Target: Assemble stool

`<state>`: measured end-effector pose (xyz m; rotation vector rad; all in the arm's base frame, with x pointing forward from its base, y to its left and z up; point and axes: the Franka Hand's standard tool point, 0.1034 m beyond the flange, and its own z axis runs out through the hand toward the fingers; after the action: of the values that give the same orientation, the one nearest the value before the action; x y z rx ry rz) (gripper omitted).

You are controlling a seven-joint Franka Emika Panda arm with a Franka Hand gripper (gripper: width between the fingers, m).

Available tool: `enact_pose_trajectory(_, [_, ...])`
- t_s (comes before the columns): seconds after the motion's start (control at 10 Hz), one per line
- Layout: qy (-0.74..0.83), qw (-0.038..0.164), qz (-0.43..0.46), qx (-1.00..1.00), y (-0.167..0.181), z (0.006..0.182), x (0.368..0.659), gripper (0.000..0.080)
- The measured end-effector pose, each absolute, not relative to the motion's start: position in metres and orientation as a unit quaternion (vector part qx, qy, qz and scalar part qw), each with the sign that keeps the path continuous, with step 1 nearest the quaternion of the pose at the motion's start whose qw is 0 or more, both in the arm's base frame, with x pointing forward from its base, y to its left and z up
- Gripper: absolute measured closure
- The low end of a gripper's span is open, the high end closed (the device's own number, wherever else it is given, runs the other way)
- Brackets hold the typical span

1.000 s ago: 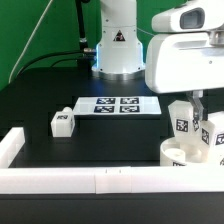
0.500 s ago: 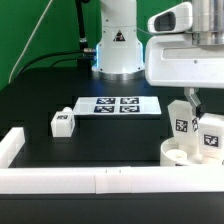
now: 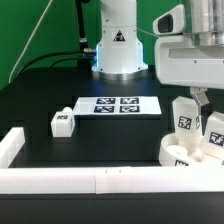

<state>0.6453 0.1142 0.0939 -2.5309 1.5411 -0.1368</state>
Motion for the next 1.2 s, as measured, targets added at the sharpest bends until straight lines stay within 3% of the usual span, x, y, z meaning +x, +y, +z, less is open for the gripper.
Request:
enact_pose_trajectory(0.1, [0.559,0.103,-0.054,-0.821,0.114,0.093,0.647,0.0506])
enact_pose_trajectory(0.3, [0.549,0.103,-0.055,-0.827,0.114,0.093,0.647,0.0516])
enact_pose_trajectory(0.5, [0.495,0.083,-0.026,-0.864,0.125,0.096,0.646,0.0209])
enact_pose_trajectory(0.6, [0.416,0.064,-0.015,-0.907,0.13,0.098,0.649,0.0168])
enact_pose_trajectory(0.8, [0.294,0.042,-0.002,-0.955,0.134,0.083,0.647,0.0154])
enact_pose_trajectory(1.2, [0.26,0.052,-0.023,-0.964,0.107,0.086,0.652,0.0151])
